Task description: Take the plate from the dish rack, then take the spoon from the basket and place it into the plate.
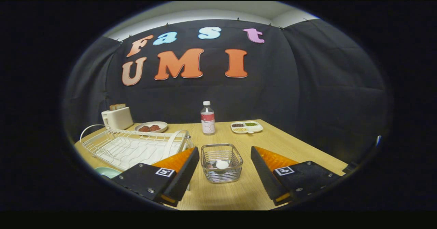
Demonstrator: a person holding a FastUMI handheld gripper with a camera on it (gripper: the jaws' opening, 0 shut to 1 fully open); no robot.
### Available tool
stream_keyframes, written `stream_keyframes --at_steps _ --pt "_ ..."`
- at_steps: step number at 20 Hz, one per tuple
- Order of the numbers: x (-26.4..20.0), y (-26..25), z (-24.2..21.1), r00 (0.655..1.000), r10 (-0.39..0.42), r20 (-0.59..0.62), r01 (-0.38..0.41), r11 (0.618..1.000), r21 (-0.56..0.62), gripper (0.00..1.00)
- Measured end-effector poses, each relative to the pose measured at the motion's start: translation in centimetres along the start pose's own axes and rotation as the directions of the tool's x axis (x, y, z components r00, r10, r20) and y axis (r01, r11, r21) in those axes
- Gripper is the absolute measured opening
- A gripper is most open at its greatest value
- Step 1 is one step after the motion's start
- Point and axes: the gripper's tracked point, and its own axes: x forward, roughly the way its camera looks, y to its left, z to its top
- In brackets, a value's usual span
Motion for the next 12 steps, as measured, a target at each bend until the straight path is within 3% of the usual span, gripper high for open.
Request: stream_keyframes --at_steps 9,12 --pt "1.8 0.5 -0.7 1.000 -0.003 -0.015 0.003 1.000 -0.023 0.25" --pt "1.7 0.5 -0.8 0.999 -0.013 -0.030 0.012 0.999 -0.040 0.15"
